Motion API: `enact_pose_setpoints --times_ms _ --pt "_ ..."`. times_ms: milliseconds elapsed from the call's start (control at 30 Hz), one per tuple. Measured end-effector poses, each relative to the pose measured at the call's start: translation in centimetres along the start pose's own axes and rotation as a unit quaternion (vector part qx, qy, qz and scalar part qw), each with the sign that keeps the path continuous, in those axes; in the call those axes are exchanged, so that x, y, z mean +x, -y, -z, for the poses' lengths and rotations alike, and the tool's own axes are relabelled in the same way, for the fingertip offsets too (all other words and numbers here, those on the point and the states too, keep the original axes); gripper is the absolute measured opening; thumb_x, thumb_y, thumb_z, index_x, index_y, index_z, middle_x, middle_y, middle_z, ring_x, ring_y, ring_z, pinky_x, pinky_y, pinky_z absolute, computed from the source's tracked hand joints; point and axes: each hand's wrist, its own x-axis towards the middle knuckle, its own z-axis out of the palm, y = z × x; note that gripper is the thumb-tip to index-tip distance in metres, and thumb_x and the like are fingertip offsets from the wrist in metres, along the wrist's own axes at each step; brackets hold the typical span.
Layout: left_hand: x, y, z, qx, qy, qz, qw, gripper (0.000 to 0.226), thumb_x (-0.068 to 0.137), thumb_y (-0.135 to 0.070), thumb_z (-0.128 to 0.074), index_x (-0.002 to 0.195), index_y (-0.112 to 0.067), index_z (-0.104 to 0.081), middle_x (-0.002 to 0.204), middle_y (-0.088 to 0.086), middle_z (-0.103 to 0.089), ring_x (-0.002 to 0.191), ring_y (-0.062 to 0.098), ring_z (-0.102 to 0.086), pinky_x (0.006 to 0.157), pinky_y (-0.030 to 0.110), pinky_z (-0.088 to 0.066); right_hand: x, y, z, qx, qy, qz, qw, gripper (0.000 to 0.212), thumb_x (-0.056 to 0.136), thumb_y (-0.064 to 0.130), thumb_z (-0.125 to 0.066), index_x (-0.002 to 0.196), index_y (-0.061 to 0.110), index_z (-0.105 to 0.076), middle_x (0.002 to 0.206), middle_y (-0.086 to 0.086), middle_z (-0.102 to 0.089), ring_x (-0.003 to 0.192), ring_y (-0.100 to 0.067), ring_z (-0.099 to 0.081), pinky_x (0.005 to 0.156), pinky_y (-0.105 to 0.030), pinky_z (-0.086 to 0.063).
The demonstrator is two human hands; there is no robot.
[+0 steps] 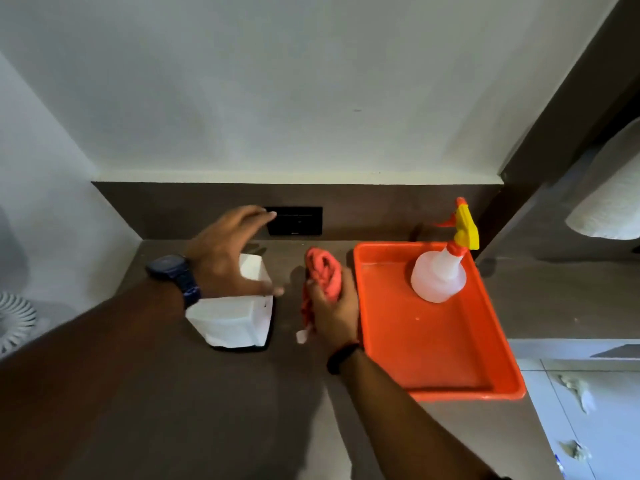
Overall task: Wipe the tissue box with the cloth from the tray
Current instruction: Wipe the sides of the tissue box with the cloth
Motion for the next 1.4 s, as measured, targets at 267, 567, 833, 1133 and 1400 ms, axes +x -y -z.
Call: enact_pose_setpoints --times_ms 267,567,833,1133,1400 --pt "-2.8 6.5 -3.1 0.108 0.211 0.061 0.970 0.151 0.027 -0.083 -0.069 0.147 -0.023 0.000 0.155 0.003 -0.021 0.139 0.023 -0.023 0.113 0.038 -0.025 -1.4 -5.4 -6.6 -0.028 0.049 -0.122 0.991 0.030 0.096 0.022 -0.056 0.112 0.048 -0.055 0.119 0.013 -0.063 0.112 -0.007 -0.062 0.087 -0.019 -0.049" --pt "-2.7 7.1 -4.4 0.085 0.139 0.029 0.986 0.133 0.030 -0.078 -0.066 0.141 -0.022 -0.020 0.144 0.001 -0.039 0.128 0.022 -0.039 0.106 0.034 -0.032 -0.5 -4.8 -9.8 -0.039 -0.054 -0.038 0.997 0.048 0.084 0.066 -0.051 0.121 0.037 -0.064 0.124 0.010 -0.068 0.118 -0.009 -0.061 0.106 -0.044 -0.048" --pt "-2.9 7.5 -4.9 0.079 0.130 0.036 0.988 0.135 0.028 -0.079 -0.067 0.140 -0.026 -0.015 0.145 0.000 -0.039 0.130 0.022 -0.038 0.106 0.037 -0.034 -1.9 -7.2 -9.6 -0.009 -0.084 -0.135 0.987 0.022 0.083 0.065 -0.052 0.103 0.058 -0.057 0.120 0.022 -0.062 0.120 -0.011 -0.057 0.105 -0.038 -0.045" --pt "-2.6 7.0 -4.3 0.089 0.159 0.039 0.982 0.138 0.028 -0.080 -0.066 0.143 -0.023 -0.014 0.149 0.003 -0.033 0.134 0.025 -0.032 0.110 0.043 -0.032 1.4 -5.0 -9.5 -0.038 -0.036 -0.115 0.992 0.047 0.093 0.051 -0.053 0.133 0.029 -0.057 0.136 0.001 -0.063 0.124 -0.017 -0.057 0.110 -0.044 -0.045" --pt "-2.7 6.6 -4.2 0.074 0.147 0.032 0.986 0.134 0.032 -0.076 -0.074 0.141 -0.022 -0.020 0.146 0.001 -0.038 0.131 0.023 -0.036 0.108 0.040 -0.034 -1.9 -6.2 -9.8 0.006 -0.086 -0.114 0.990 0.034 0.075 0.069 -0.056 0.103 0.052 -0.067 0.107 0.022 -0.071 0.105 -0.004 -0.066 0.087 -0.029 -0.054"
